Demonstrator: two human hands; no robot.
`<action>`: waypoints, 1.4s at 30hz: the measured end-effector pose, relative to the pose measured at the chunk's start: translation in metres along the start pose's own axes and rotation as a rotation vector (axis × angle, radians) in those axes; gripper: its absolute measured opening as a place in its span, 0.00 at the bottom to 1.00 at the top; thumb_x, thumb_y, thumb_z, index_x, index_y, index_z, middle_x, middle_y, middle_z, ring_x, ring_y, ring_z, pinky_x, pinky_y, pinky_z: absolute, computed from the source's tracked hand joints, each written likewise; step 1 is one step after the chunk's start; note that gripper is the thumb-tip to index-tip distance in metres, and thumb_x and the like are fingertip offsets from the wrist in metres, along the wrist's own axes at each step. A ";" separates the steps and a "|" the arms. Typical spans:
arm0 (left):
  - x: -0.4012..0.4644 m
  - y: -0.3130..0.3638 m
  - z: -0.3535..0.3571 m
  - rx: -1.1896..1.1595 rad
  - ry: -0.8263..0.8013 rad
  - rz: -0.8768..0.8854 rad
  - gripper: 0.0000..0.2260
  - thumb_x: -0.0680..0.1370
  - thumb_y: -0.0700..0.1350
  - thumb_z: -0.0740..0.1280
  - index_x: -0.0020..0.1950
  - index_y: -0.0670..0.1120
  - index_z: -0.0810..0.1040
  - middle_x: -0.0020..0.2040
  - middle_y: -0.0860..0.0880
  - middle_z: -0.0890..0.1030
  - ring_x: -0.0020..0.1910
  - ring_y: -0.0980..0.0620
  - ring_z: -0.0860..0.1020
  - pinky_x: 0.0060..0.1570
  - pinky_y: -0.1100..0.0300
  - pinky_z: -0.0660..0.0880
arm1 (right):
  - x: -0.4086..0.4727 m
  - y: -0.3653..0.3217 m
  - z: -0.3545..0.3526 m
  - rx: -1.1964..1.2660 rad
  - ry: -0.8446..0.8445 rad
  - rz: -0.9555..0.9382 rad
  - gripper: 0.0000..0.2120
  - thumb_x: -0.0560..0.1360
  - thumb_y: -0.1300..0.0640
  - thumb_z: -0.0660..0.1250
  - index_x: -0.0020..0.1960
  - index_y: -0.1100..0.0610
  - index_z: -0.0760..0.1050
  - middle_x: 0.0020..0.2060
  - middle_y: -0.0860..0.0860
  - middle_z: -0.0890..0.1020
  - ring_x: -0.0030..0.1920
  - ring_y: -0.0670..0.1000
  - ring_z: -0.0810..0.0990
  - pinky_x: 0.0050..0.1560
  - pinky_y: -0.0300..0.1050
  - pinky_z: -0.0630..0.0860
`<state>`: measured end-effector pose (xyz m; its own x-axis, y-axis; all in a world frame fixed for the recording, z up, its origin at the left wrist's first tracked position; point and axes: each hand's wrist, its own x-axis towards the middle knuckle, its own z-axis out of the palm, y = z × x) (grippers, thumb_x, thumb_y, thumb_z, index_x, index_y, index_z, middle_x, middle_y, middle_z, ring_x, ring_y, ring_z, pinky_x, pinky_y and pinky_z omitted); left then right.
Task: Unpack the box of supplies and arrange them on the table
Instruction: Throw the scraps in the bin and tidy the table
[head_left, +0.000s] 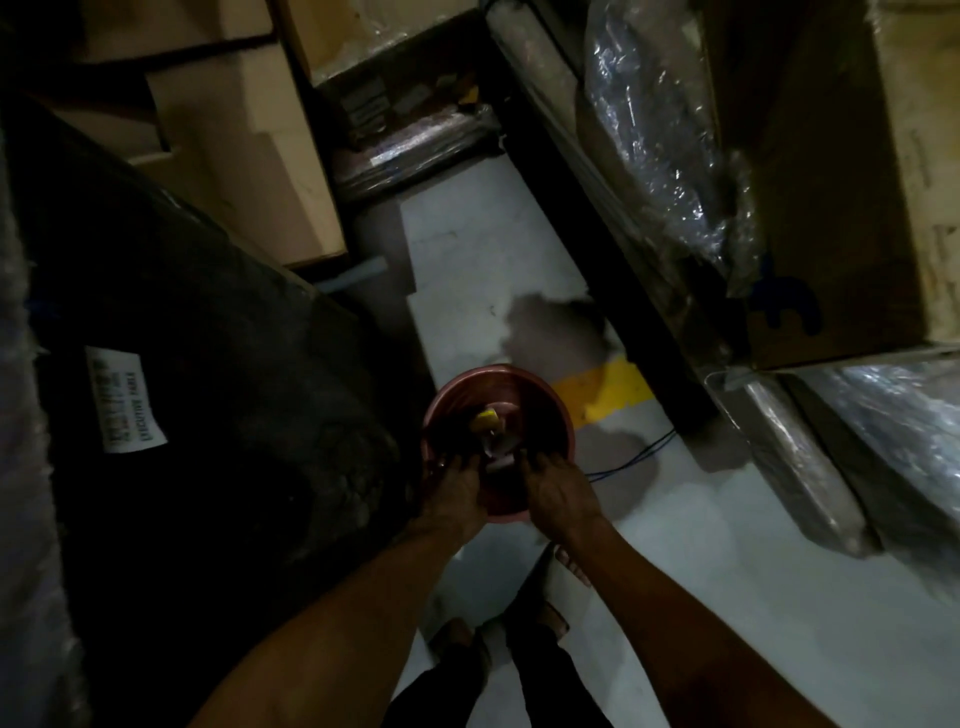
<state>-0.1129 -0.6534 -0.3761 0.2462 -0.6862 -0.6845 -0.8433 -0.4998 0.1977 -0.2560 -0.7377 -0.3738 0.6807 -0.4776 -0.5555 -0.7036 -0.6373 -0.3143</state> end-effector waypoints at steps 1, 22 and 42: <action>-0.014 0.008 -0.009 0.044 0.025 -0.004 0.26 0.76 0.46 0.67 0.73 0.49 0.67 0.71 0.45 0.71 0.70 0.43 0.69 0.71 0.50 0.63 | -0.005 -0.001 0.001 -0.031 -0.014 0.010 0.28 0.63 0.62 0.74 0.63 0.60 0.76 0.50 0.60 0.82 0.46 0.62 0.82 0.39 0.52 0.80; -0.241 0.077 -0.223 -0.014 0.532 0.137 0.24 0.76 0.54 0.53 0.68 0.48 0.74 0.64 0.47 0.78 0.65 0.45 0.74 0.70 0.51 0.60 | -0.175 -0.110 -0.221 -0.079 0.225 -0.037 0.41 0.69 0.44 0.67 0.75 0.61 0.61 0.71 0.62 0.69 0.69 0.62 0.70 0.68 0.55 0.68; -0.455 -0.171 -0.238 -0.185 0.954 -0.057 0.16 0.76 0.49 0.59 0.58 0.48 0.79 0.53 0.47 0.83 0.51 0.46 0.80 0.52 0.52 0.76 | -0.232 -0.418 -0.247 -0.064 0.484 -0.334 0.23 0.80 0.53 0.58 0.74 0.59 0.65 0.69 0.59 0.72 0.67 0.59 0.72 0.67 0.52 0.69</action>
<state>0.0329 -0.3822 0.0685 0.6369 -0.7576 0.1431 -0.7495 -0.5649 0.3450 -0.0696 -0.5098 0.0769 0.8895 -0.4566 -0.0149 -0.4314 -0.8287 -0.3566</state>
